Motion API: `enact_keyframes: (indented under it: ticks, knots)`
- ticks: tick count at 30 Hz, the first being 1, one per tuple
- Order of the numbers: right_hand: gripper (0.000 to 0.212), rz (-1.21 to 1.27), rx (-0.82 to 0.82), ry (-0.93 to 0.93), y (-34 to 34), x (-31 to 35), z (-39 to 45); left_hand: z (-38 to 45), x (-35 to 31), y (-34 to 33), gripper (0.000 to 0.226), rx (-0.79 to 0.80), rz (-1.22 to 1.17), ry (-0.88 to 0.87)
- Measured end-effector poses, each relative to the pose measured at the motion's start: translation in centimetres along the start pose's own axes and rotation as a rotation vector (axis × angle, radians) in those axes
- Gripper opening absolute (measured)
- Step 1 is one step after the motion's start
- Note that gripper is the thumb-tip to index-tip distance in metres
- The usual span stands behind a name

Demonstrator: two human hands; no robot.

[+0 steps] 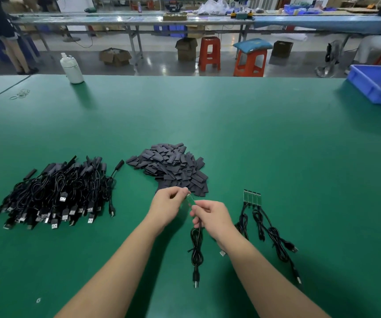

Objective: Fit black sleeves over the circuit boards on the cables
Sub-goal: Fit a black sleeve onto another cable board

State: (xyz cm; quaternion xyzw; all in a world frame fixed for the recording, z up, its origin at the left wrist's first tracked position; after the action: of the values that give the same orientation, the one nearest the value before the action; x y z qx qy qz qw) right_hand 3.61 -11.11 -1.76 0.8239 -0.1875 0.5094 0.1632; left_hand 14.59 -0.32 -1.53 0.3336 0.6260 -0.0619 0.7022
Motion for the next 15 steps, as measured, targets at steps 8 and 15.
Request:
enact_keyframes:
  ticks: [8,15]
  knots:
    - [0.029,-0.071,-0.059,-0.057,0.3,-1.7,0.9,2.9,2.3,0.9,0.041,0.124,0.904,-0.336]
    - [0.019,-0.040,0.052,-0.068,0.7,-1.7,1.5,3.8,1.4,1.0,0.011,0.089,0.899,-0.422]
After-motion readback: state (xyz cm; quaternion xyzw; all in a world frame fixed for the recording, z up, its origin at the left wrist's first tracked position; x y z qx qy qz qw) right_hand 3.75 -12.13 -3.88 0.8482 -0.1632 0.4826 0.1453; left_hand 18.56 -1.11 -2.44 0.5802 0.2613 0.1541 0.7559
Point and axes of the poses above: each hand's wrist, its own z-axis towards the middle knuckle, its own y-axis out of the back of the hand, x = y × z, the point moved 1 cm from there along z, towards the middle knuckle, and after that the axes turned 5 degrees about -y, right-handed, at the moved point
